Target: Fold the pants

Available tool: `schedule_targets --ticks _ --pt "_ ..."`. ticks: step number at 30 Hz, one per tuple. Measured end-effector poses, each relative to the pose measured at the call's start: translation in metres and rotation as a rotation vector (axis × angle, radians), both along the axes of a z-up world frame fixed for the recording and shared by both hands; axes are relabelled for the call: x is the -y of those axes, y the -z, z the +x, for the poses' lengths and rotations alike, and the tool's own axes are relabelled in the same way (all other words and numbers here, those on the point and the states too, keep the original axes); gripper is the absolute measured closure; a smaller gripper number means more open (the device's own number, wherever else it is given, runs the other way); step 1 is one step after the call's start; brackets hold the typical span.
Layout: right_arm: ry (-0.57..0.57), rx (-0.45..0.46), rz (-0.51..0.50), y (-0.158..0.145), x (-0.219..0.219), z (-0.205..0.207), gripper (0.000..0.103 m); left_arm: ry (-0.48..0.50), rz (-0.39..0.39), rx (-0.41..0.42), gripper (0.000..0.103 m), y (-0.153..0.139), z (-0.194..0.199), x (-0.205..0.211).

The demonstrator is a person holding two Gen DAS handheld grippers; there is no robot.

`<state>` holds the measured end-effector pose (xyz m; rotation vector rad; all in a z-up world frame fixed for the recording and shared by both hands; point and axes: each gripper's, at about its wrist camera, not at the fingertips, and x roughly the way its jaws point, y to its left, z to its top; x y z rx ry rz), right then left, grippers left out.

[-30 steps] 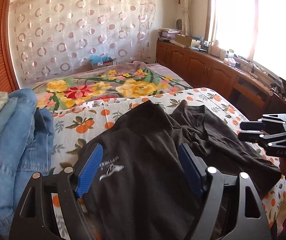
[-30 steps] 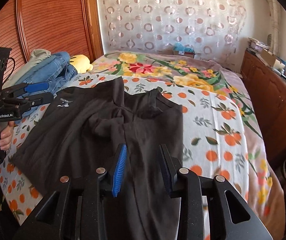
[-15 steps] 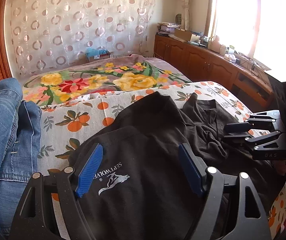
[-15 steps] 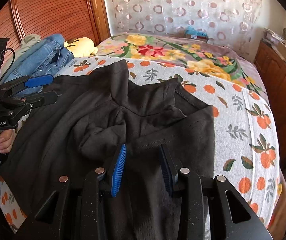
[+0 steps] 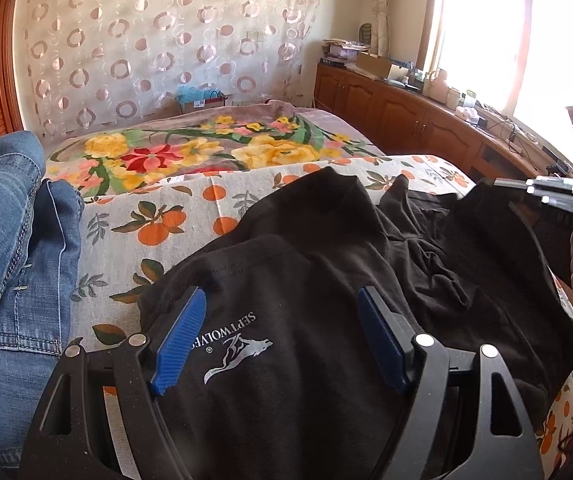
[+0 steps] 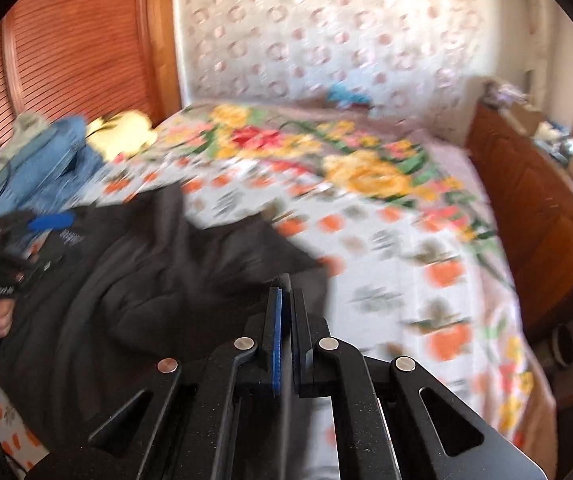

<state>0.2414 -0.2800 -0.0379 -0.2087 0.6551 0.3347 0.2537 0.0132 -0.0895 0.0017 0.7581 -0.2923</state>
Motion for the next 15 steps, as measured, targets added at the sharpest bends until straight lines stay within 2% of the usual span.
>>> schedule_targets --ticks 4,8,11,15 --pt "0.131 0.027 -0.047 -0.004 0.037 0.011 0.100 -0.007 -0.002 -0.002 0.025 0.001 0.000 -0.002" --pt "0.267 -0.034 -0.101 0.015 0.063 0.024 0.100 -0.012 -0.003 -0.004 0.025 0.001 0.001 -0.002" --pt "0.282 -0.079 -0.066 0.025 0.072 0.022 0.100 -0.017 -0.004 -0.006 0.025 0.001 0.002 -0.004" --pt "0.251 -0.071 -0.016 0.023 0.069 0.015 0.100 -0.024 -0.003 -0.009 0.025 0.001 0.002 -0.005"
